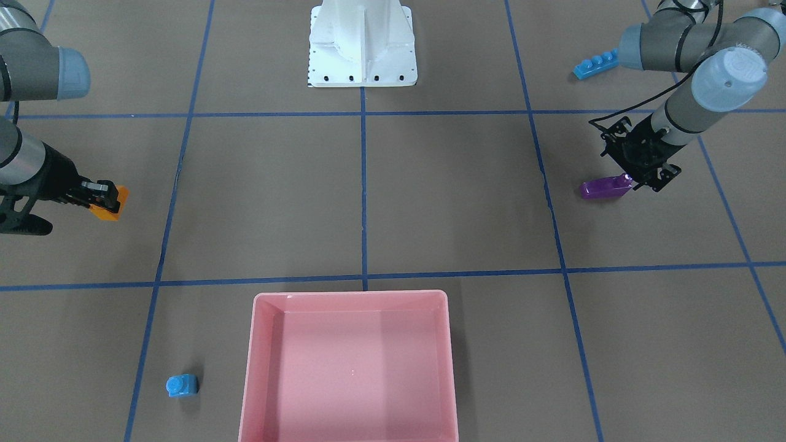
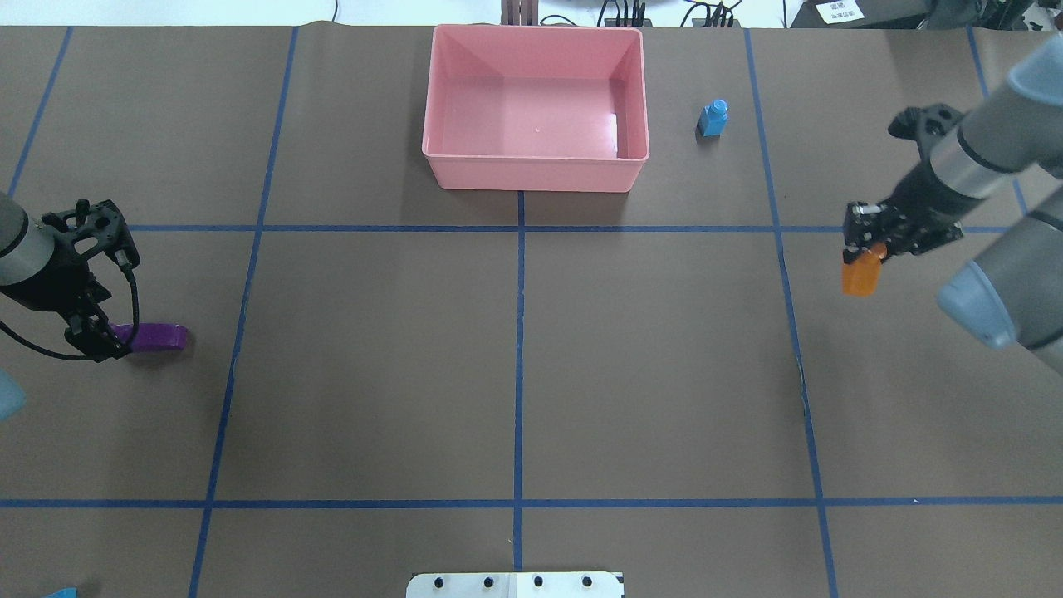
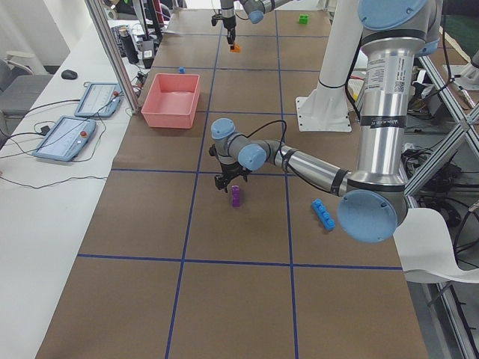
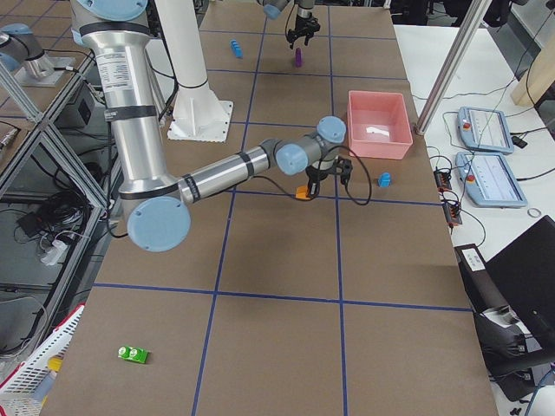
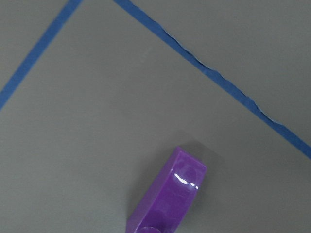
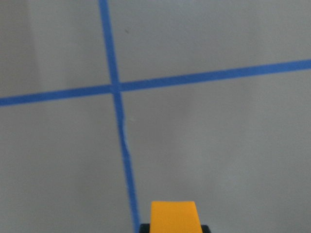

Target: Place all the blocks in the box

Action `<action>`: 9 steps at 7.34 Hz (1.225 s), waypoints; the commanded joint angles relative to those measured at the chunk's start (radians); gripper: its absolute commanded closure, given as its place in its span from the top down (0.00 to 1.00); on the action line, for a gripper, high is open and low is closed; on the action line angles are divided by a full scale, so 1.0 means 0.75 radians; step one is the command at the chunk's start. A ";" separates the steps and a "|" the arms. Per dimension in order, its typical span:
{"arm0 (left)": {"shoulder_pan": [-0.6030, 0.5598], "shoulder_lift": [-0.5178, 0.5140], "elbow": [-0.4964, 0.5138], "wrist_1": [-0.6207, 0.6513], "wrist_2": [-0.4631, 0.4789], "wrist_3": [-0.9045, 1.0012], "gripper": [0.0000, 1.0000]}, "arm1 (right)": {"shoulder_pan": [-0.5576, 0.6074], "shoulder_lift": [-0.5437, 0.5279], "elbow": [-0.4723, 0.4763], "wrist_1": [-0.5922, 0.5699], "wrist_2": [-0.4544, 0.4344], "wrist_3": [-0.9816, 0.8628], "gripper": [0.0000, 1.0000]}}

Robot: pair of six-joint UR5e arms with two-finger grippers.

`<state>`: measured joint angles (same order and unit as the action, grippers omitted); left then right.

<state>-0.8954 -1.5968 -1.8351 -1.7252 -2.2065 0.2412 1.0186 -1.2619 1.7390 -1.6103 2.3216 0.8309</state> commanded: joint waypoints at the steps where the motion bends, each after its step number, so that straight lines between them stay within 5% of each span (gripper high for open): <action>1: 0.058 0.012 0.017 -0.076 0.050 0.036 0.98 | 0.018 0.525 -0.264 -0.256 -0.001 0.029 0.00; 3: 0.081 0.014 0.058 -0.083 0.064 0.038 0.97 | -0.024 0.875 -0.660 -0.179 -0.013 0.200 0.00; 5: 0.120 0.004 0.072 -0.080 0.070 0.036 0.97 | -0.116 0.964 -0.979 0.352 -0.168 0.587 0.00; 6: 0.122 0.002 0.076 -0.080 0.070 0.036 0.95 | -0.155 1.054 -1.121 0.438 -0.233 0.648 0.00; 9: 0.122 -0.057 0.113 -0.083 0.113 0.038 0.90 | -0.211 1.087 -1.167 0.452 -0.322 0.667 0.00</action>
<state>-0.8042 -1.6163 -1.7631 -1.7859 -2.1336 0.2691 0.8758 -0.4531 0.8743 -1.2792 2.1033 1.3230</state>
